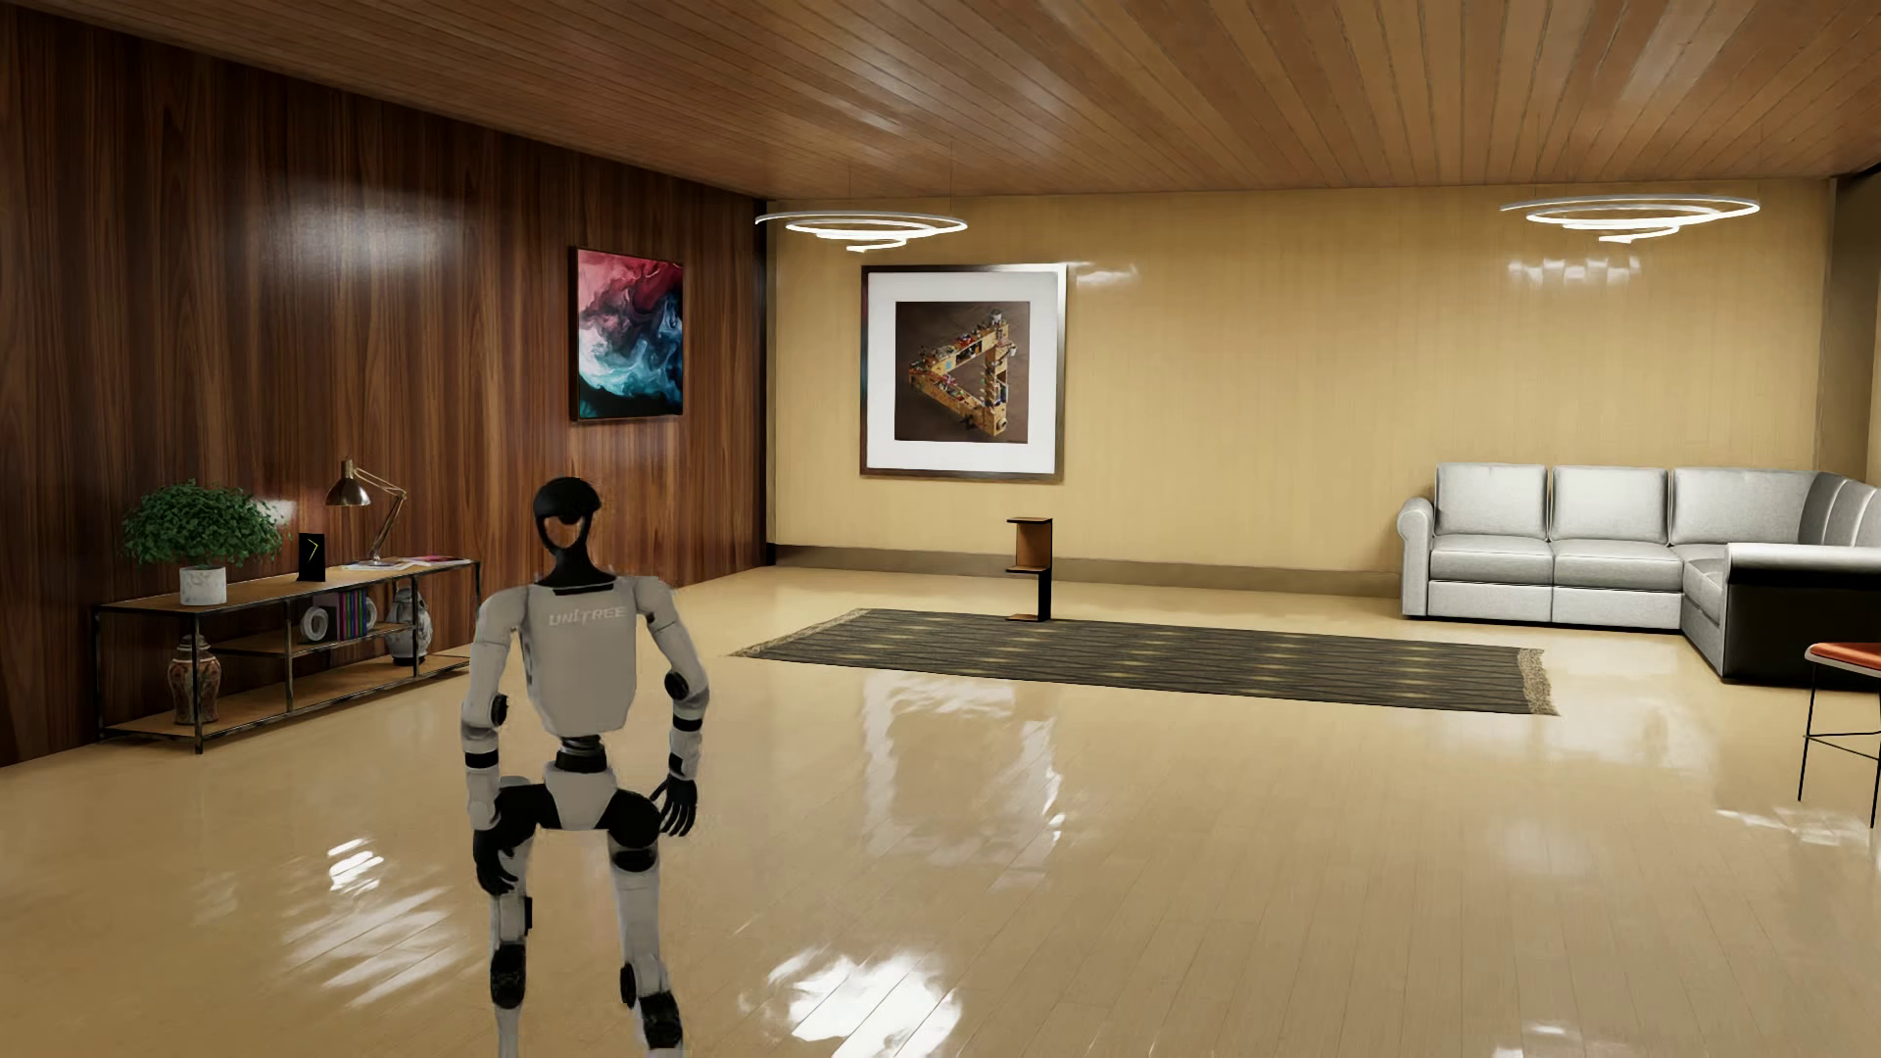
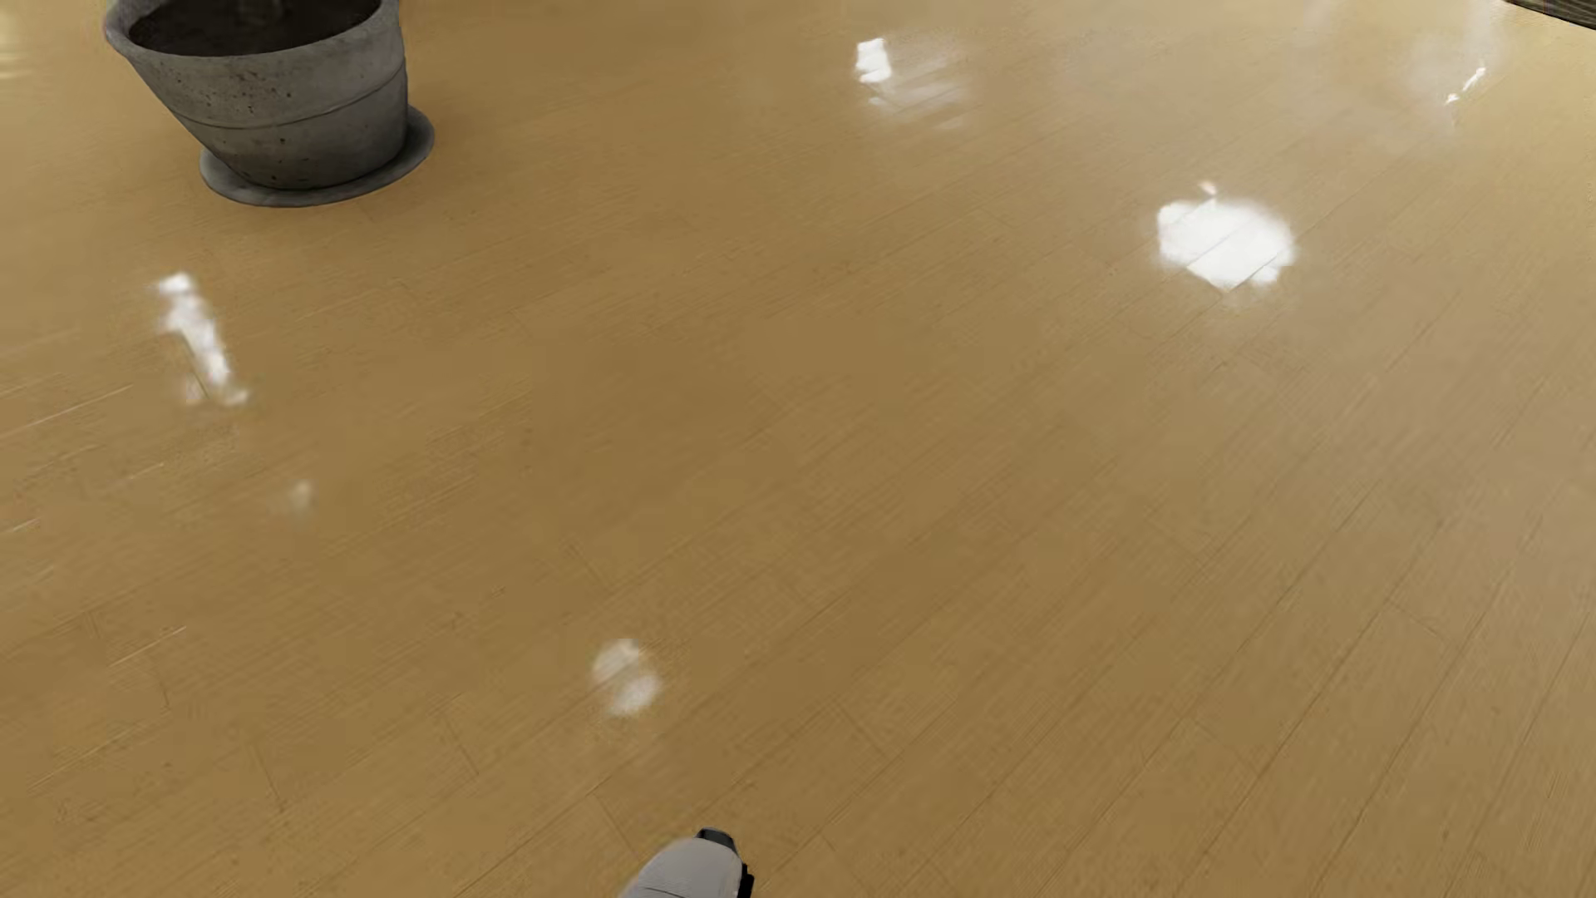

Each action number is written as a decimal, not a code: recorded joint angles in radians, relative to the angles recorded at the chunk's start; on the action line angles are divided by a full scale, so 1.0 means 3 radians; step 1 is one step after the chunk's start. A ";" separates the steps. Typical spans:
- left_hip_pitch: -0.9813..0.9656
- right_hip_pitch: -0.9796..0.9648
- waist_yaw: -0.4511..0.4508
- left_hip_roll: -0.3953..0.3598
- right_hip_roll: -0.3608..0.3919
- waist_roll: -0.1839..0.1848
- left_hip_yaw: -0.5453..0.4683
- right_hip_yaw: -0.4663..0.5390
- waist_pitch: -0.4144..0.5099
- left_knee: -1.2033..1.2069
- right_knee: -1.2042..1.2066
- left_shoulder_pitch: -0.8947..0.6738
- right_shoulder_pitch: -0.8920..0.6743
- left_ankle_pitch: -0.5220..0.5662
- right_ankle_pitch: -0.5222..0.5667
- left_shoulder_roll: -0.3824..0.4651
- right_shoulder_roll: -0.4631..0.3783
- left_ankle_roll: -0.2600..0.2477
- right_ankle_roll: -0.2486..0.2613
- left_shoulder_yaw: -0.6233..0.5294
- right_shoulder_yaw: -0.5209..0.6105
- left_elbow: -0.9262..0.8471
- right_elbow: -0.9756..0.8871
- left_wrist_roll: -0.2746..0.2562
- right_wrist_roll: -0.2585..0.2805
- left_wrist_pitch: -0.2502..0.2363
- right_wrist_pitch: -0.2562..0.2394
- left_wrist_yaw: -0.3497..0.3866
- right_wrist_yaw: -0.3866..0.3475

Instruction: Move towards the shelves

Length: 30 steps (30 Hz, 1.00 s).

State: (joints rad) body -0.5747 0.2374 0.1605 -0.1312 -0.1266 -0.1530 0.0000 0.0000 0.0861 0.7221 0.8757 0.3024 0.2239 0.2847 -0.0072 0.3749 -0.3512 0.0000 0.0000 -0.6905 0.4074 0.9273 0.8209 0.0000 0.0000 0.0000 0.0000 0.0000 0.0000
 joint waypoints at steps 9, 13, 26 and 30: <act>0.2675 -0.2240 -0.1363 -0.0010 -0.0062 0.0325 0.0000 0.0000 0.0021 -0.1019 -0.0651 -0.0514 0.0406 -0.2112 -0.0654 0.0187 -0.0044 0.0000 0.0000 0.0425 0.0055 -0.0712 0.0183 0.0000 0.0000 0.0000 0.0000 0.0000 0.0000; 0.3257 -0.2575 -0.1625 0.0287 -0.0168 0.0356 0.0000 0.0000 -0.0059 -0.0851 -0.0887 -0.0644 0.0469 -0.1972 -0.0690 0.0191 -0.0021 0.0000 0.0000 0.0697 0.0112 -0.0892 0.0353 0.0000 0.0000 0.0000 0.0000 0.0000 0.0000; 0.0334 0.0137 -0.0120 0.0324 0.0357 0.0261 0.0000 0.0000 -0.0044 -0.0860 -0.1156 0.0116 0.0031 -0.1845 -0.1286 -0.0083 -0.0117 0.0000 0.0000 0.0244 -0.0224 -0.0054 -0.0449 0.0000 0.0000 0.0000 0.0000 0.0000 0.0000; 0.0001 0.0308 0.0025 0.0124 -0.0082 0.0014 0.0000 0.0000 -0.0110 -0.0302 -0.0335 0.0225 0.0082 -0.0238 -0.0093 -0.0051 -0.0031 0.0000 0.0000 0.0167 -0.0430 0.0008 -0.0240 0.0000 0.0000 0.0000 0.0000 0.0000 0.0000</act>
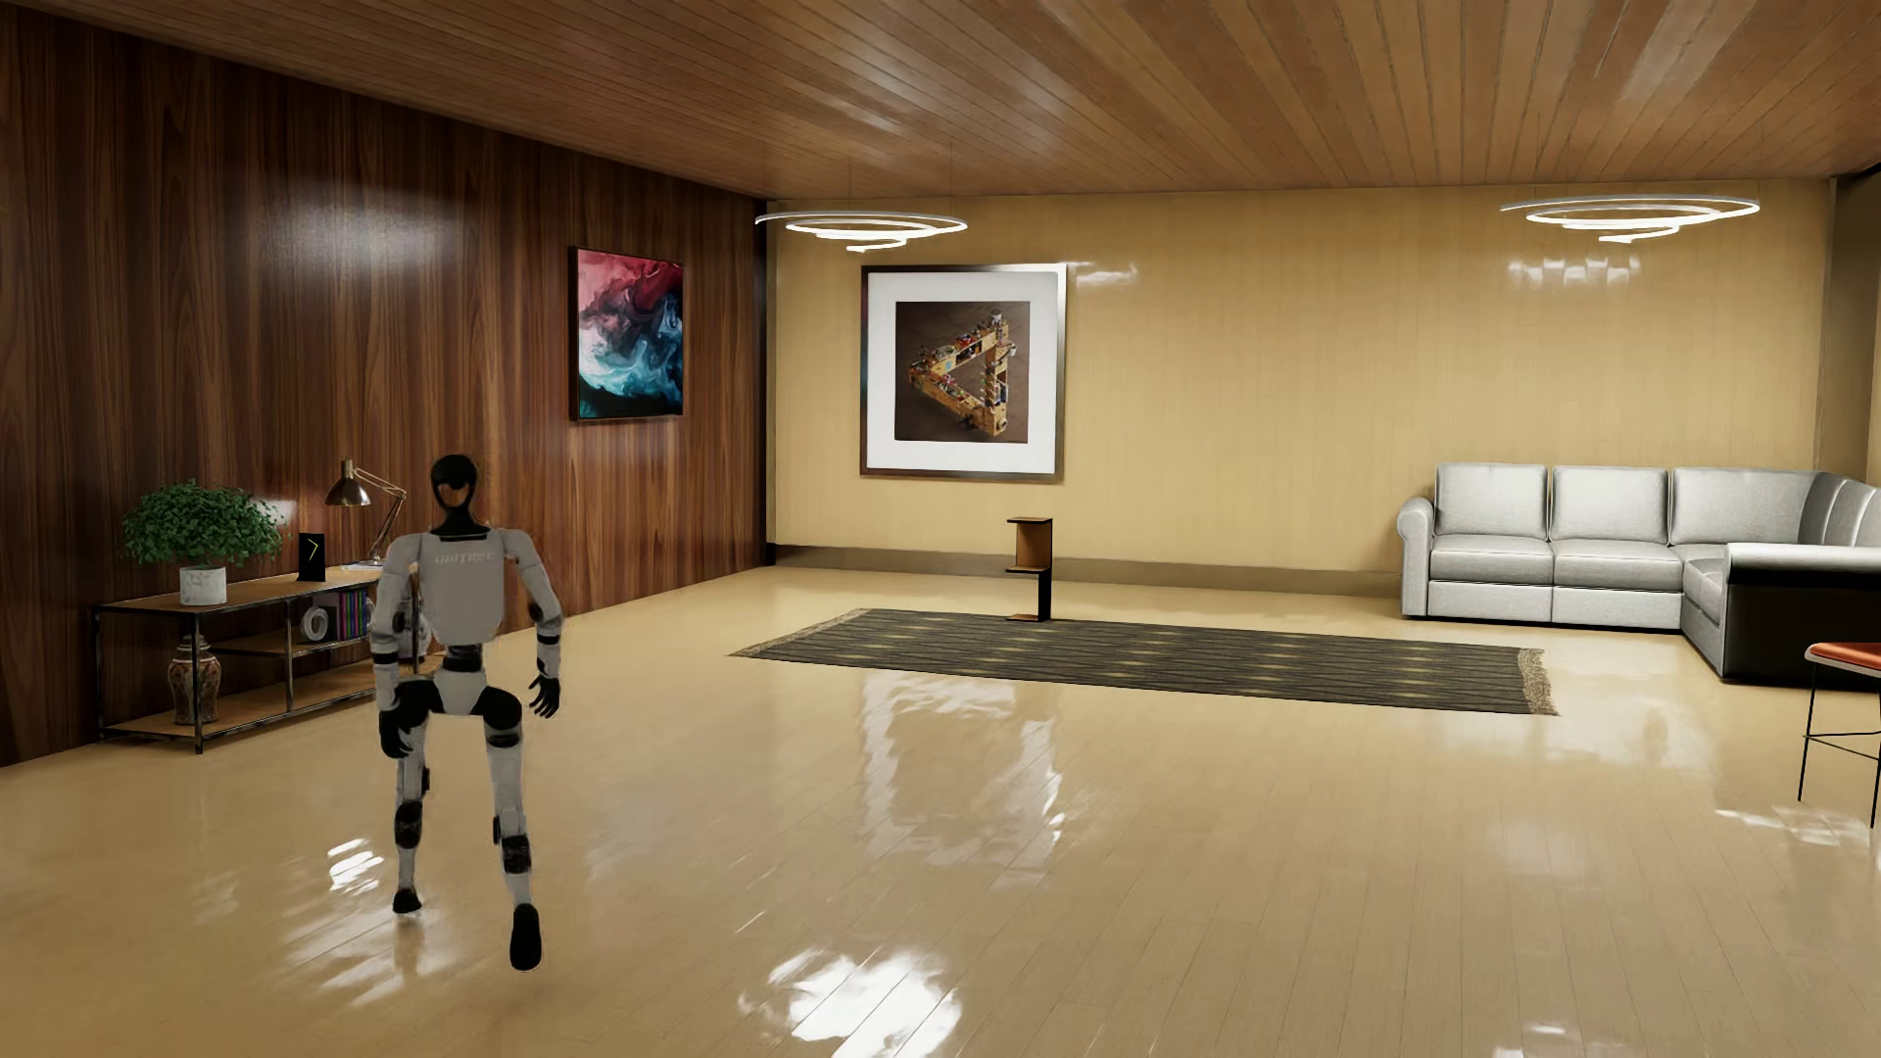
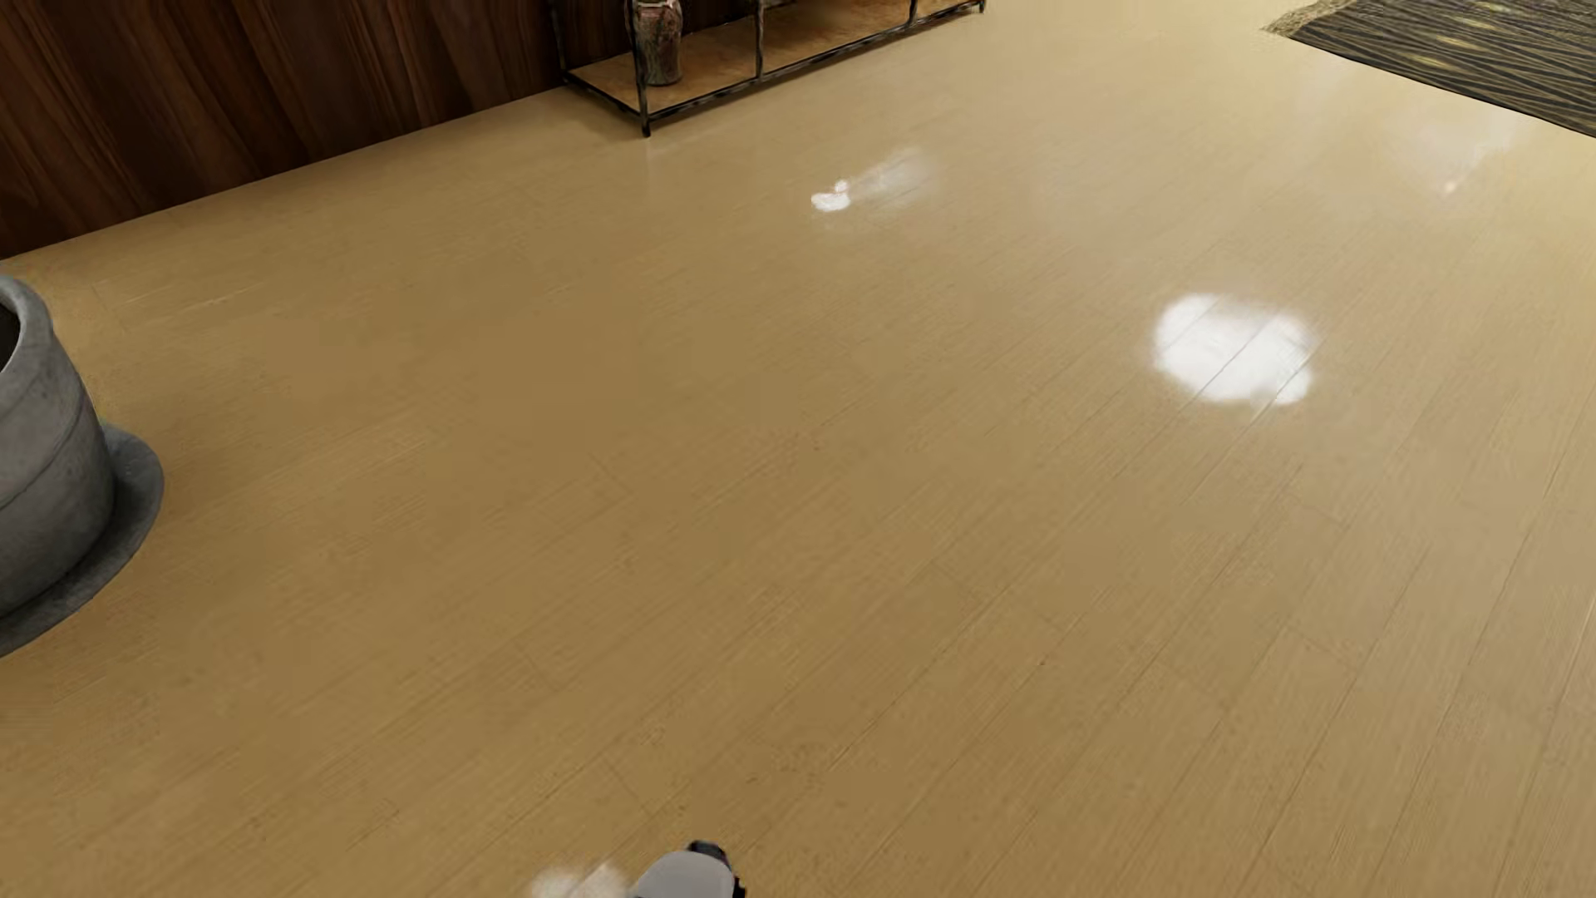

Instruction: Move towards the shelves

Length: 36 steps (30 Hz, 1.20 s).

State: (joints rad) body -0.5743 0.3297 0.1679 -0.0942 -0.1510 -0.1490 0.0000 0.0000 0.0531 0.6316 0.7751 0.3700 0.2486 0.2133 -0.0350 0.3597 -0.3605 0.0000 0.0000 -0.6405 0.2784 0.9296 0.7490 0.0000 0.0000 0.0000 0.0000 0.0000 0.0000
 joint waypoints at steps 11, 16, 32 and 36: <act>0.2969 -0.2662 -0.1649 -0.0131 0.0097 0.0012 0.0000 0.0000 -0.0034 -0.0675 -0.0810 -0.0757 0.0722 -0.2166 -0.0206 0.0279 -0.0160 0.0000 0.0000 0.0755 0.0516 -0.0989 0.0796 0.0000 0.0000 0.0000 0.0000 0.0000 0.0000; 0.2860 -0.2929 -0.1472 0.0290 0.0447 0.0060 0.0000 0.0000 0.0028 0.0965 0.0389 -0.0636 0.0694 -0.0568 -0.0774 0.0100 -0.0138 0.0000 0.0000 0.0949 0.0556 -0.0585 0.1171 0.0000 0.0000 0.0000 0.0000 0.0000 0.0000; -0.0275 -0.0425 -0.0131 -0.0136 -0.0080 -0.0275 0.0000 0.0000 -0.0120 0.0481 0.0550 -0.0083 0.0190 -0.0045 0.1713 0.0088 0.0004 0.0000 0.0000 0.0351 0.0331 0.0254 -0.0161 0.0000 0.0000 0.0000 0.0000 0.0000 0.0000; 0.1511 -0.1812 -0.0775 -0.0305 0.0180 -0.0049 0.0000 0.0000 0.0172 -0.0167 0.1829 -0.0531 0.0281 -0.0781 -0.0821 0.0271 -0.0068 0.0000 0.0000 0.0394 0.0671 -0.0113 0.0429 0.0000 0.0000 0.0000 0.0000 0.0000 0.0000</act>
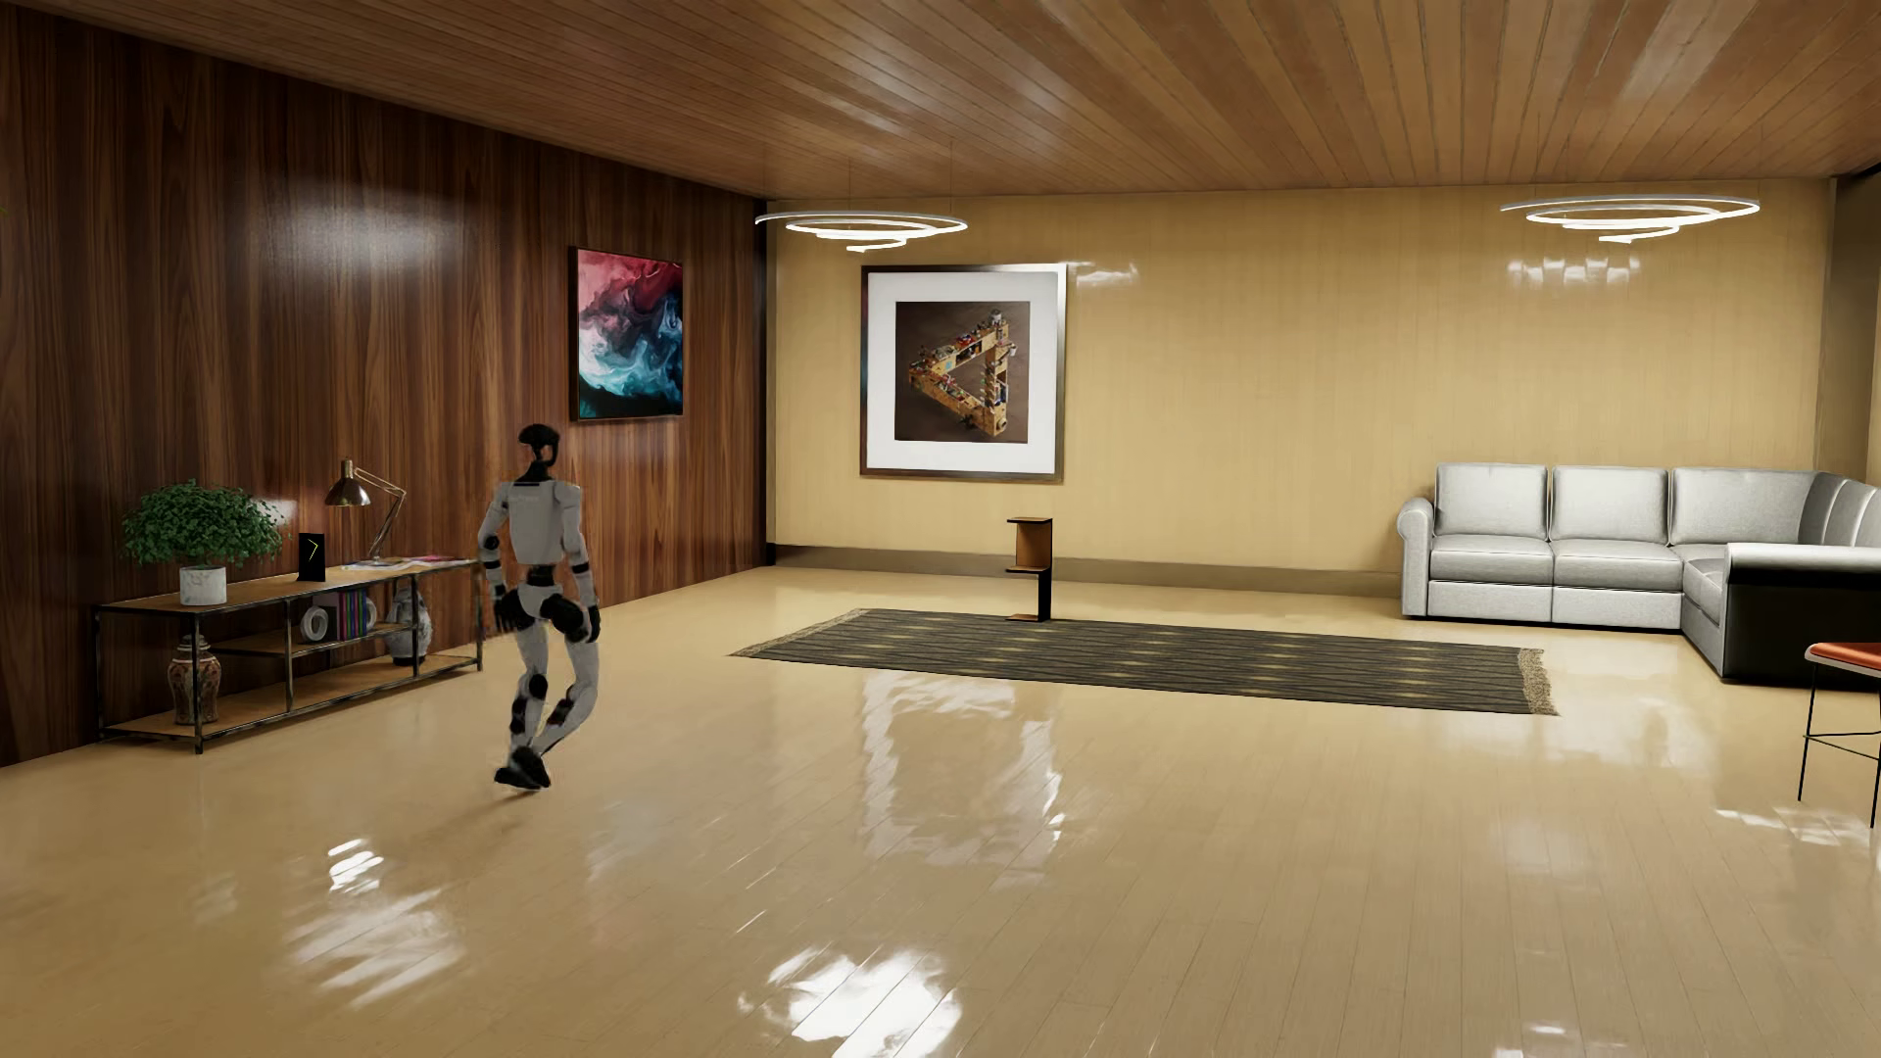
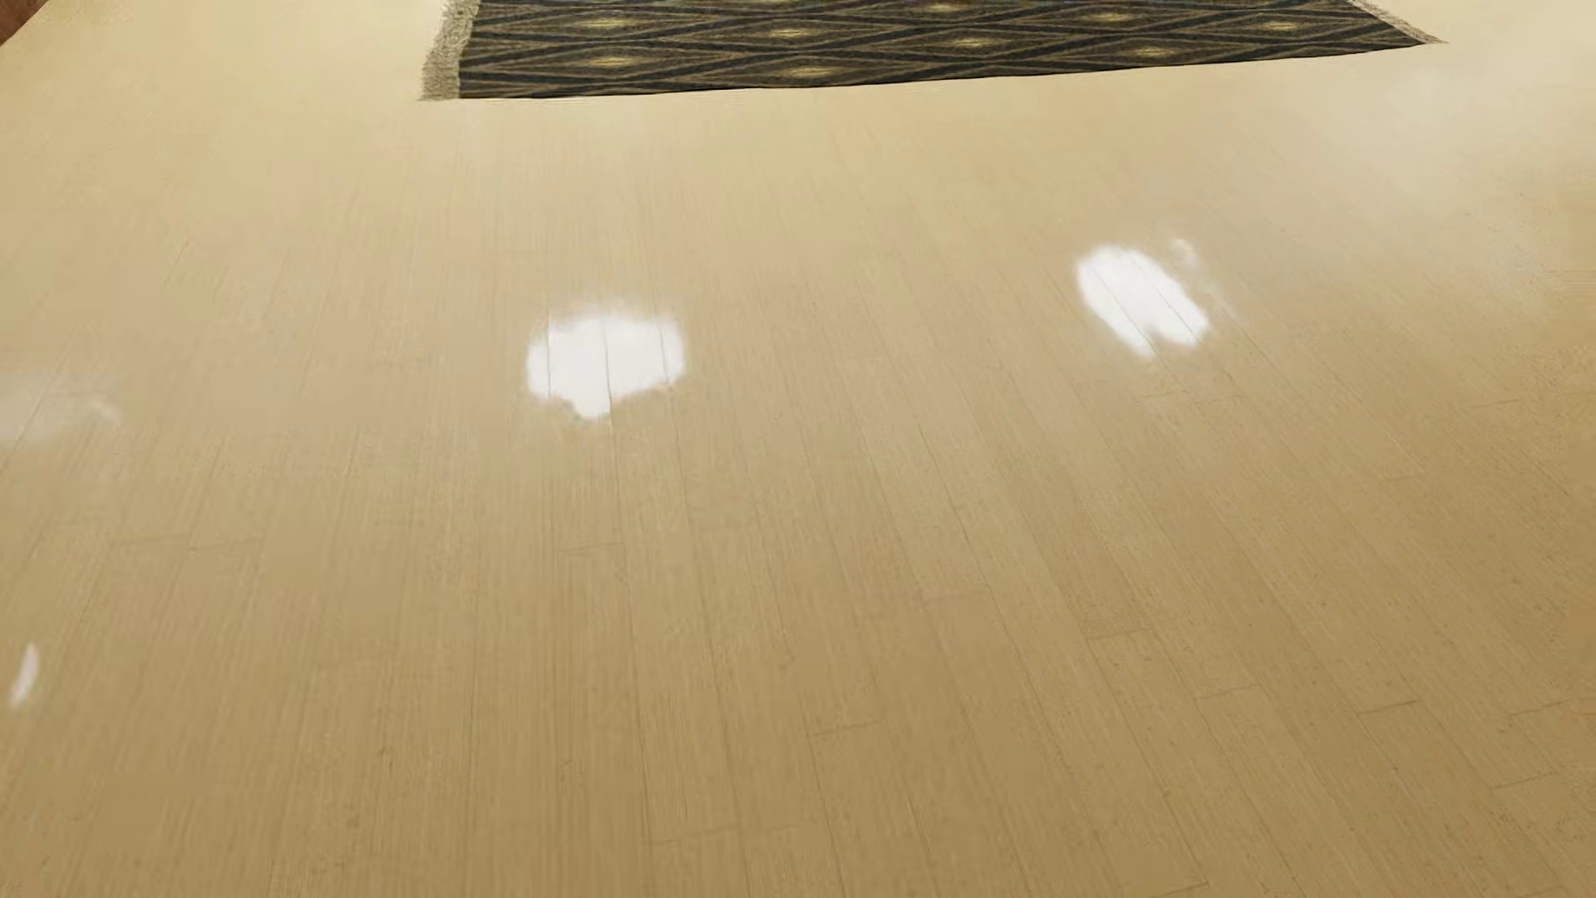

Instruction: Move towards the shelves

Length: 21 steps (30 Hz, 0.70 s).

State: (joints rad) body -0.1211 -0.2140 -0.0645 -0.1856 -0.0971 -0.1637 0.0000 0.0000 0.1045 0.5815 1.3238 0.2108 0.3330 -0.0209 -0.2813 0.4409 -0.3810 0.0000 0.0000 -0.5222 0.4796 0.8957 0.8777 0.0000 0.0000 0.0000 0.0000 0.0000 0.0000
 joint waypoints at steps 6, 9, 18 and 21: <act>0.1566 -0.1053 -0.0878 0.0292 -0.0221 0.0182 0.0000 0.0000 -0.0115 -0.0584 -0.2834 -0.0753 0.0309 -0.1141 0.0119 0.0159 -0.0161 0.0000 0.0000 0.0447 -0.0273 -0.0643 0.0339 0.0000 0.0000 0.0000 0.0000 0.0000 0.0000; 0.1739 -0.1269 -0.1082 0.0623 -0.0177 0.0349 0.0000 0.0000 -0.0166 0.0159 -0.1894 -0.0631 0.0405 -0.0261 0.0400 0.0020 -0.0152 0.0000 0.0000 0.0617 -0.0275 -0.0792 0.0572 0.0000 0.0000 0.0000 0.0000 0.0000 0.0000; -0.0829 0.1221 0.0469 0.0307 0.0183 0.0229 0.0000 0.0000 -0.0010 0.0295 -0.2644 0.0442 -0.0050 0.0757 0.0050 -0.0308 0.0031 0.0000 0.0000 -0.0034 -0.0494 0.0249 -0.0816 0.0000 0.0000 0.0000 0.0000 0.0000 0.0000; -0.1159 0.1719 0.0862 0.0552 0.0112 0.0292 0.0000 0.0000 -0.0042 -0.0340 -0.2659 0.0677 -0.0423 -0.1240 -0.0262 -0.0193 -0.0058 0.0000 0.0000 -0.0636 -0.0631 0.0431 -0.1243 0.0000 0.0000 0.0000 0.0000 0.0000 0.0000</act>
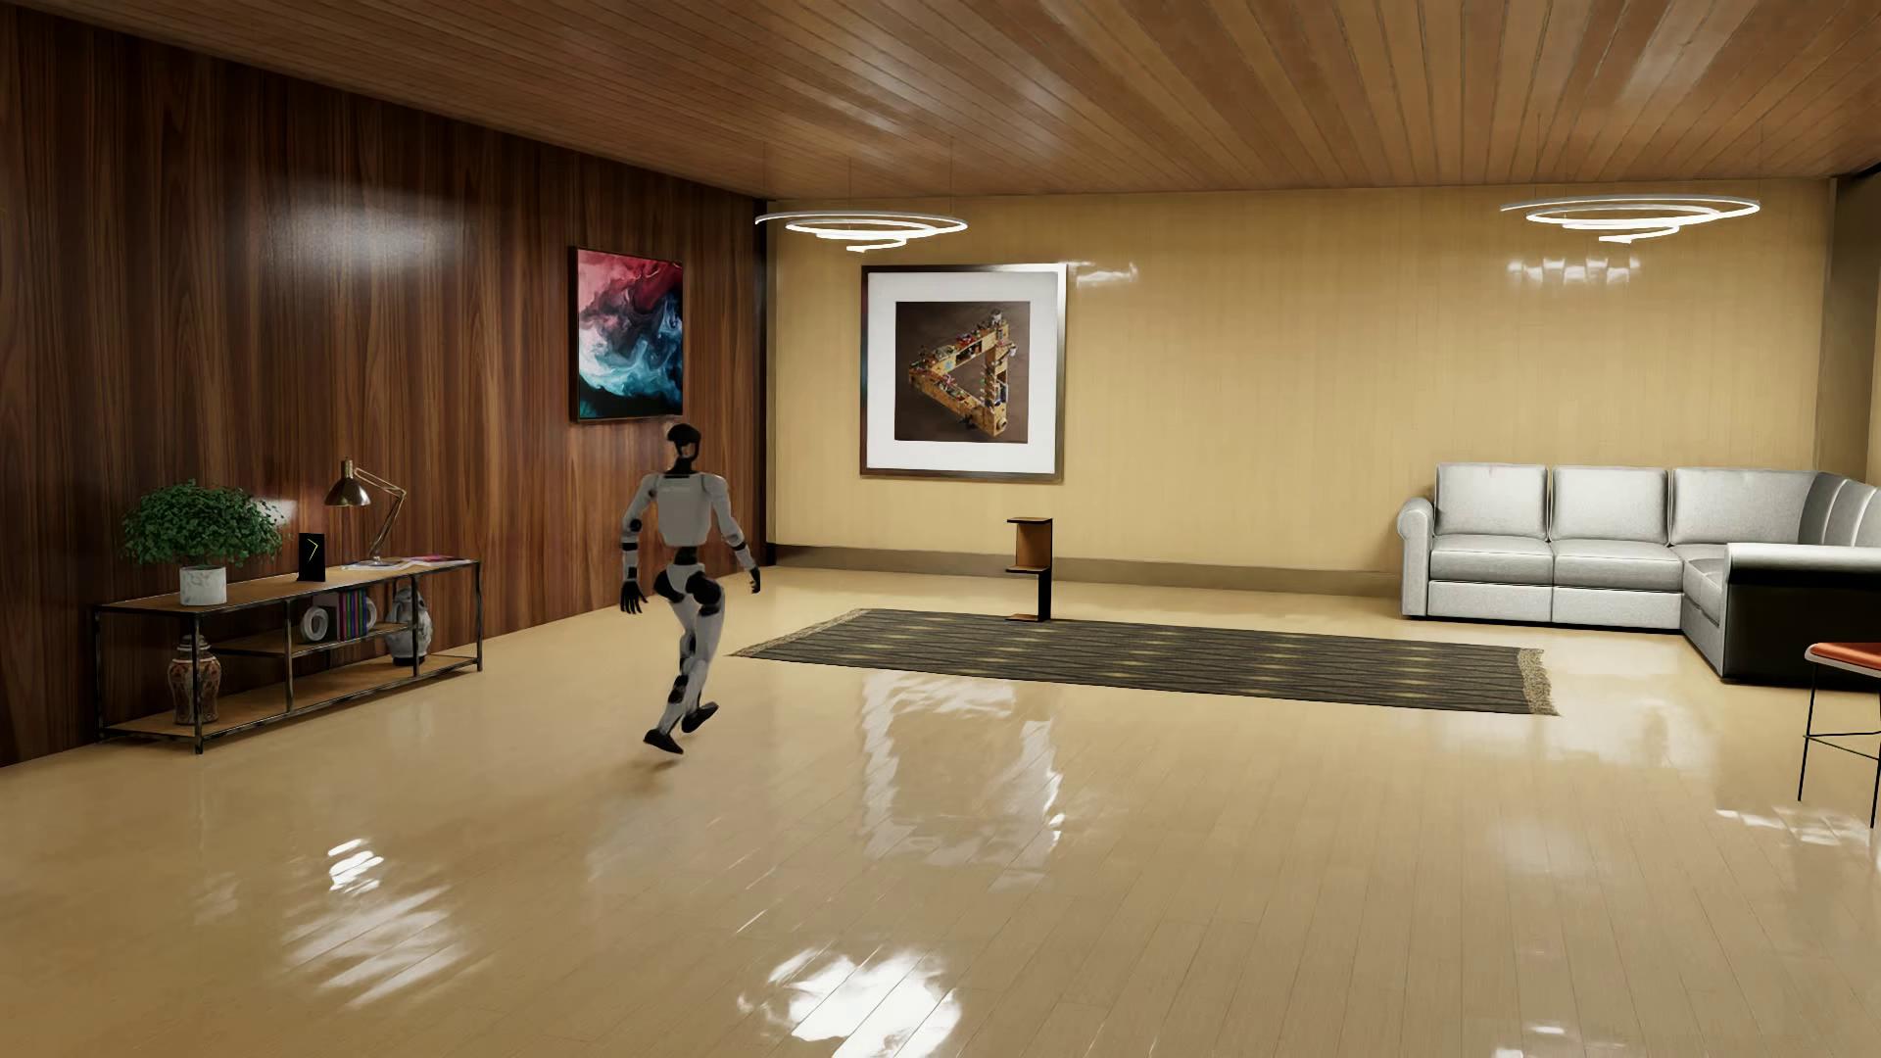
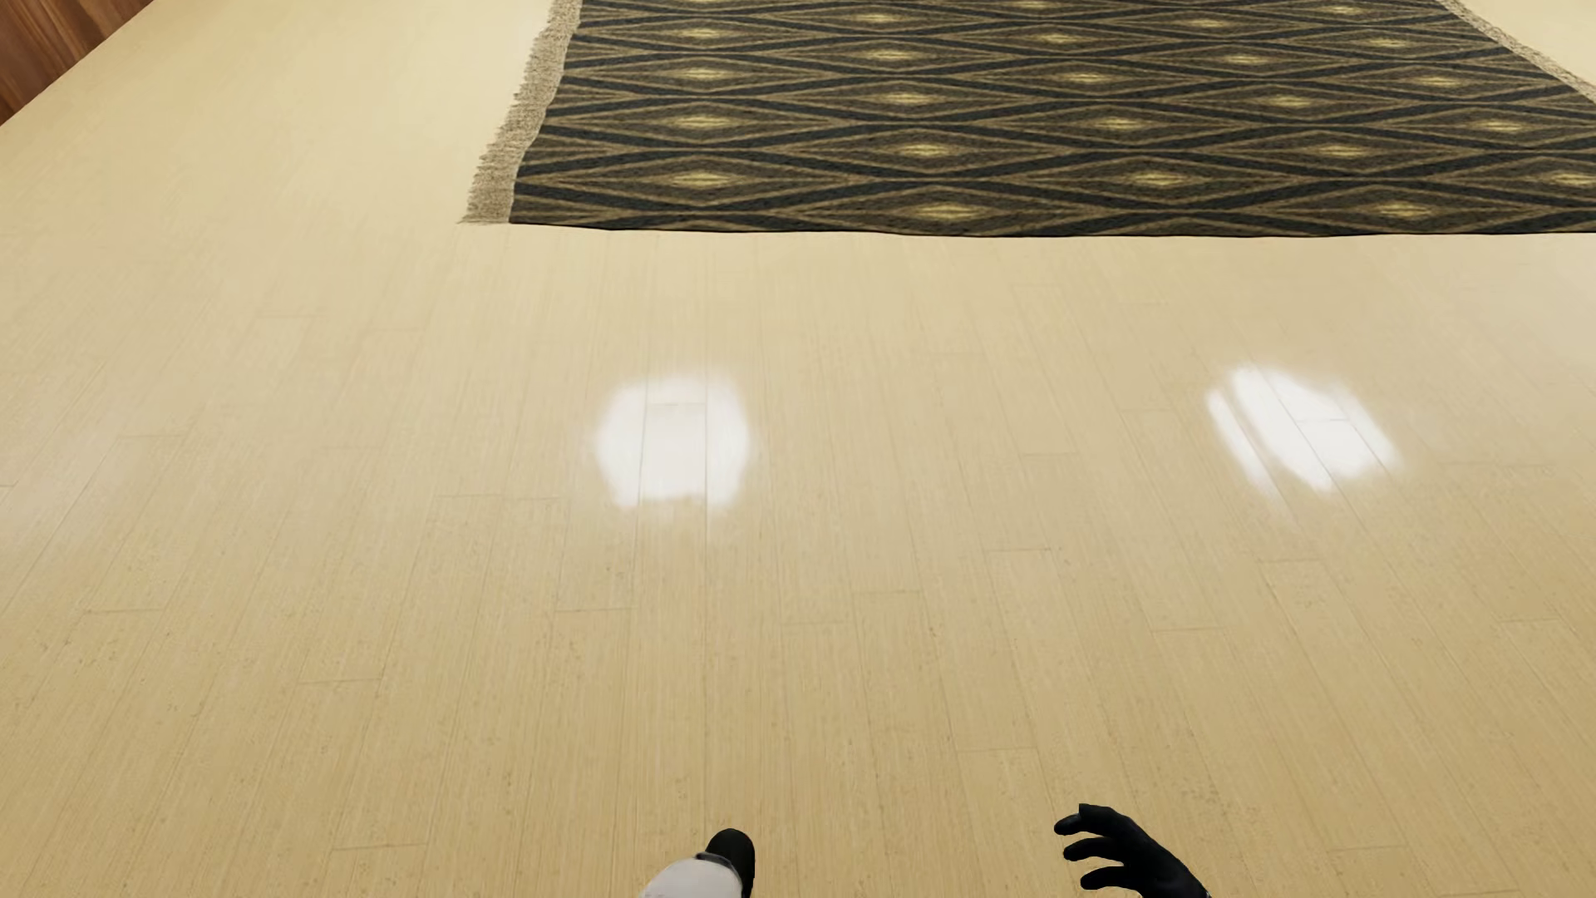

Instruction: Move towards the shelves

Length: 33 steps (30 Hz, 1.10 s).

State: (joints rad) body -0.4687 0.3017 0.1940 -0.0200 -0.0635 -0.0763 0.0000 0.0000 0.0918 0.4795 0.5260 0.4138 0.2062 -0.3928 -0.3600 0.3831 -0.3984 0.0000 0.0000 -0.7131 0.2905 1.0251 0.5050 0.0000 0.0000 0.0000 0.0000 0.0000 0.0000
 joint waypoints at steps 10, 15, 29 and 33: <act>0.1686 -0.1712 -0.1022 -0.0608 -0.0200 -0.0096 0.0000 0.0000 0.0069 0.0115 0.2516 -0.0514 0.0552 0.1011 0.0431 0.0027 0.0151 0.0000 0.0000 0.0276 0.0466 -0.0596 0.1226 0.0000 0.0000 0.0000 0.0000 0.0000 0.0000; 0.2602 -0.2272 -0.1618 -0.0302 -0.0289 0.0000 0.0000 0.0000 -0.0136 -0.0177 -0.1157 -0.1143 0.0941 0.0235 0.1355 0.0138 0.0096 0.0000 0.0000 0.1118 0.0513 -0.1664 0.1564 0.0000 0.0000 0.0000 0.0000 0.0000 0.0000; 0.0584 -0.0362 -0.0353 -0.0274 0.0260 -0.0098 0.0000 0.0000 -0.0040 0.0201 0.0011 0.0104 0.0261 0.1697 0.0487 -0.0083 0.0153 0.0000 0.0000 0.0298 -0.0147 -0.0095 -0.0214 0.0000 0.0000 0.0000 0.0000 0.0000 0.0000; 0.0184 0.0164 0.0018 -0.0156 0.0120 0.0026 0.0000 0.0000 -0.0091 -0.0012 0.0100 0.0207 0.0044 0.0325 0.0149 -0.0115 0.0061 0.0000 0.0000 -0.0237 -0.0468 0.0078 -0.0401 0.0000 0.0000 0.0000 0.0000 0.0000 0.0000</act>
State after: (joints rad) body -0.4136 0.3508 0.1993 -0.0668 -0.0276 -0.0684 0.0000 0.0000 0.0645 0.4758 0.5560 0.4758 0.2194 -0.2954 -0.3153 0.3486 -0.3802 0.0000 0.0000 -0.7841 0.1500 1.0485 0.3847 0.0000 0.0000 0.0000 0.0000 0.0000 0.0000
